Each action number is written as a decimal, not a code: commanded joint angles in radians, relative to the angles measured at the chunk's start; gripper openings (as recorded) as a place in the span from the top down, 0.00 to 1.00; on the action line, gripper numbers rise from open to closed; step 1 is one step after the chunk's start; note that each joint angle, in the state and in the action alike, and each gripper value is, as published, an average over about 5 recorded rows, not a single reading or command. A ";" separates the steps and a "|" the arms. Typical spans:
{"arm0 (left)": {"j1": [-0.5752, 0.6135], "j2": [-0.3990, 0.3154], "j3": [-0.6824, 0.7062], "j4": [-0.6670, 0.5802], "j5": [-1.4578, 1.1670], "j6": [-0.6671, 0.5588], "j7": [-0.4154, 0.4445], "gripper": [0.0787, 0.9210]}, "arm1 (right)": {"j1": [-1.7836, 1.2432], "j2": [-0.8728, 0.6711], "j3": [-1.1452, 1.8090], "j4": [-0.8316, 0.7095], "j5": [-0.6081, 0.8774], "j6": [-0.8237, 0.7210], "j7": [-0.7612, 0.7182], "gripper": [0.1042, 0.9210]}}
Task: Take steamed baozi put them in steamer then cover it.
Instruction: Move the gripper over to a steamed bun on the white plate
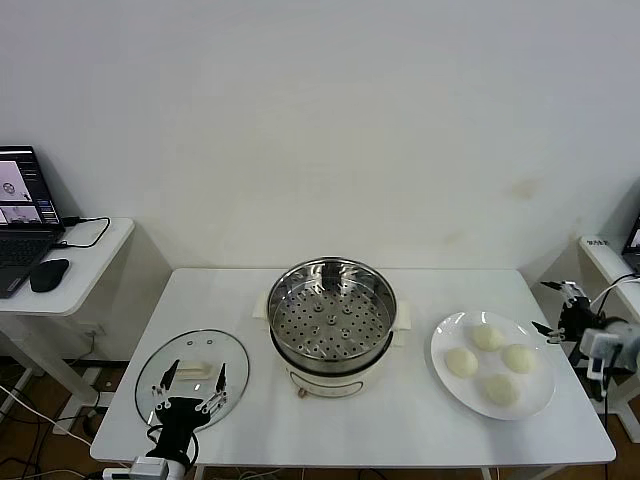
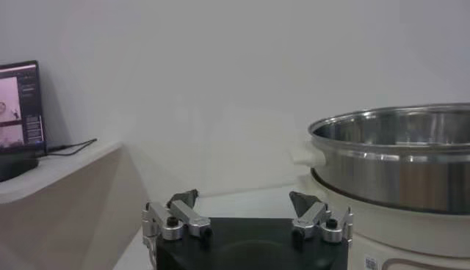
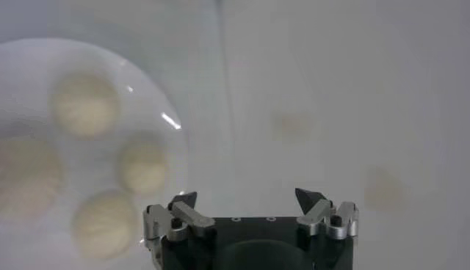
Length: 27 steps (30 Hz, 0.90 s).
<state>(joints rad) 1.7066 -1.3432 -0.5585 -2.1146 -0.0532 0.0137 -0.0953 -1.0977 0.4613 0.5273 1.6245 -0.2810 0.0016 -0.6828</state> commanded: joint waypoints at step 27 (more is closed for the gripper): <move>-0.001 -0.001 -0.043 -0.013 -0.014 -0.001 -0.006 0.12 | 0.943 0.195 -1.070 -0.626 0.081 0.034 -0.325 0.12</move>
<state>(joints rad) 1.7064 -1.3448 -0.6018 -2.1285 -0.0678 0.0126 -0.1010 -0.2551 0.5634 -0.4299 1.1260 -0.1936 0.0356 -0.9815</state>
